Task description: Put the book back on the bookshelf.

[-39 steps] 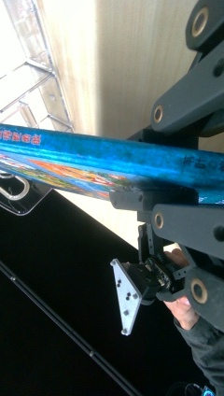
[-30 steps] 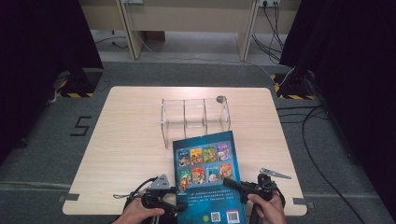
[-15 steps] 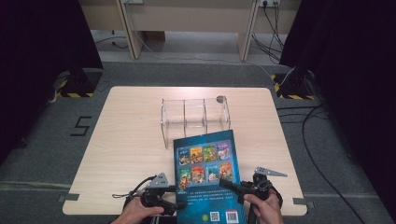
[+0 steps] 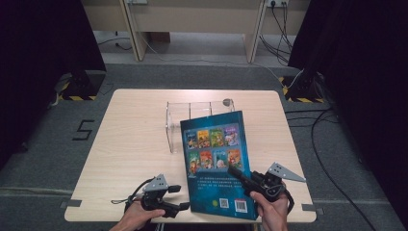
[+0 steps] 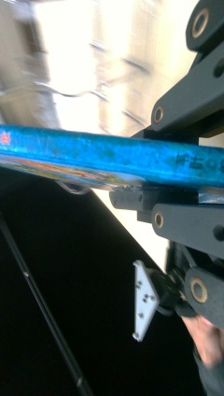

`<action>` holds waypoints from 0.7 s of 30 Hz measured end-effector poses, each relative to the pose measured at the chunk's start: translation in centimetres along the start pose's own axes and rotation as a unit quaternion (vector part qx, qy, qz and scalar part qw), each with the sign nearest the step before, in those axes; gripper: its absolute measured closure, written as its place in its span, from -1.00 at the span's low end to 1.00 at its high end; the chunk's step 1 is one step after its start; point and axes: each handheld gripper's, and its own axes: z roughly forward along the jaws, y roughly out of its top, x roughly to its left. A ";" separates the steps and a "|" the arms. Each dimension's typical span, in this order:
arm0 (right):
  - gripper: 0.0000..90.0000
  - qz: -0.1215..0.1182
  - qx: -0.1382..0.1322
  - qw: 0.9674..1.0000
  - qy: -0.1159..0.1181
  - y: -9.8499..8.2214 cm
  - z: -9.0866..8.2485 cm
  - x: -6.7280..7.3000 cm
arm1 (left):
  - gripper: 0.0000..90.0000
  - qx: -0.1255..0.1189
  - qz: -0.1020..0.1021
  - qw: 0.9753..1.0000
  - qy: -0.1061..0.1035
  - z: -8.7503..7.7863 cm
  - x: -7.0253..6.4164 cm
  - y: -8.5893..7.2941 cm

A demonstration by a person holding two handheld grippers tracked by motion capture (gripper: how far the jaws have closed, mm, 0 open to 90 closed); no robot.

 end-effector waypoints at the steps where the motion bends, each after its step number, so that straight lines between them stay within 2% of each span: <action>1: 0.76 -0.026 -0.007 1.000 -0.014 0.4 -0.1 0.5 | -0.48 0.000 -0.001 1.000 0.001 0.0 0.1 0.0; 3: 0.76 -0.071 -0.020 0.997 -0.024 0.7 -0.2 1.0 | -0.47 0.001 0.002 1.000 0.004 0.0 0.1 0.0; 4: 0.76 -0.071 -0.020 0.997 -0.024 0.7 -0.2 1.0 | -0.47 0.001 0.002 1.000 0.004 0.0 0.1 0.0; 5: 0.76 -0.125 -0.020 0.991 -0.033 0.8 -0.2 1.7 | -0.47 0.002 0.005 1.000 0.005 0.0 0.1 0.0; 7: 0.76 -0.148 -0.020 0.989 -0.016 0.7 -0.3 1.8 | -0.47 0.003 0.005 1.000 0.006 0.0 0.1 -0.1; 8: 0.76 -0.156 -0.015 0.988 -0.010 0.7 -0.4 1.9 | -0.47 0.003 0.005 1.000 0.006 0.0 0.1 -0.1; 10: 0.77 -0.156 -0.010 0.988 -0.007 0.6 -0.6 2.0 | -0.46 0.005 0.007 1.000 0.006 0.0 0.1 -0.1; 12: 0.76 -0.167 0.010 0.986 0.011 0.1 -1.7 2.0 | -0.46 0.008 0.008 1.000 0.006 0.1 0.1 -0.2; 13: 0.75 -0.176 0.016 0.984 0.013 0.0 -2.1 2.0 | -0.46 0.010 0.010 1.000 0.007 0.1 0.1 -0.3; 14: 0.75 -0.186 0.034 0.982 0.014 -0.1 -2.7 2.1 | -0.46 0.010 0.009 1.000 0.007 0.1 0.0 -0.3; 16: 0.75 -0.192 0.048 0.980 0.011 -0.3 -3.4 2.2 | -0.46 0.014 0.012 1.000 0.008 0.0 0.1 -0.3; 18: 0.75 -0.184 0.047 0.982 0.009 -0.7 -3.9 2.1 | -0.46 0.020 0.013 1.000 0.010 0.0 0.3 -0.4; 21: 0.75 -0.184 0.039 0.982 0.009 -1.1 -4.2 1.9 | -0.46 0.043 0.027 0.998 0.035 0.0 0.8 -0.5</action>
